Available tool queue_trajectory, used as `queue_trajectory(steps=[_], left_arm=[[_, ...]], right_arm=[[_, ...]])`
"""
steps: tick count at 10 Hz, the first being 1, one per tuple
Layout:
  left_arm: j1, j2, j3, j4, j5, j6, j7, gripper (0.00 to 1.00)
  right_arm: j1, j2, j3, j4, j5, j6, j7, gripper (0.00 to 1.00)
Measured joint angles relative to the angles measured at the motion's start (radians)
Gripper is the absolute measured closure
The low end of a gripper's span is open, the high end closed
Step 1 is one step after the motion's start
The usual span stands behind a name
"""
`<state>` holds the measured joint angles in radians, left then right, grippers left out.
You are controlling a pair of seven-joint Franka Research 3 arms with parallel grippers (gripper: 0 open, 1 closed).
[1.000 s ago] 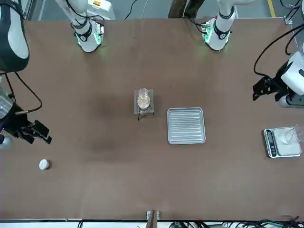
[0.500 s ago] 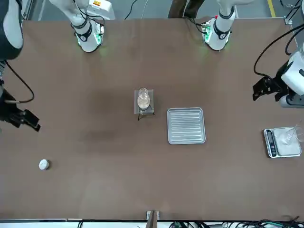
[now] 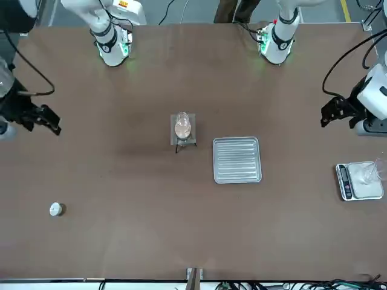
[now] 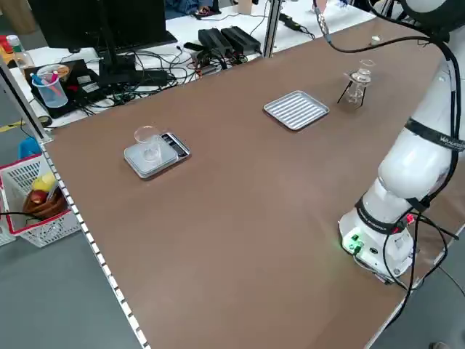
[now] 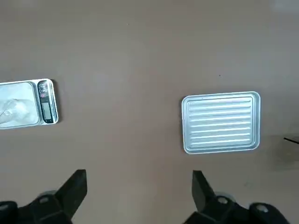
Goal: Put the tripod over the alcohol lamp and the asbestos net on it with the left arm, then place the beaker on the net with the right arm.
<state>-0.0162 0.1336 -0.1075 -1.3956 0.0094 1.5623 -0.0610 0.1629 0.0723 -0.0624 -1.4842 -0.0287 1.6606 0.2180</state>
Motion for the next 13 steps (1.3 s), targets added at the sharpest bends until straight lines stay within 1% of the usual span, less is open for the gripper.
queue_trajectory(steps=[3, 5, 6, 13], left_arm=[[0.001, 0.0, -0.001, 0.0, 0.0, 0.0, 0.0, 0.0], [0.001, 0.0, -0.002, 0.0, 0.0, 0.0, 0.0, 0.0], [0.001, 0.0, -0.002, 0.0, 0.0, 0.0, 0.0, 0.0], [0.007, -0.013, -0.002, 0.007, 0.0, -0.001, -0.001, 0.0]], right_arm=[[0.008, -0.016, -0.009, -0.02, 0.0, 0.012, 0.001, 0.0], [0.008, -0.016, -0.016, -0.074, 0.0, 0.066, 0.001, 0.0], [0.008, -0.016, -0.016, -0.086, 0.0, 0.073, 0.001, 0.0], [0.008, -0.018, -0.019, -0.089, 0.0, 0.073, -0.034, 0.0]])
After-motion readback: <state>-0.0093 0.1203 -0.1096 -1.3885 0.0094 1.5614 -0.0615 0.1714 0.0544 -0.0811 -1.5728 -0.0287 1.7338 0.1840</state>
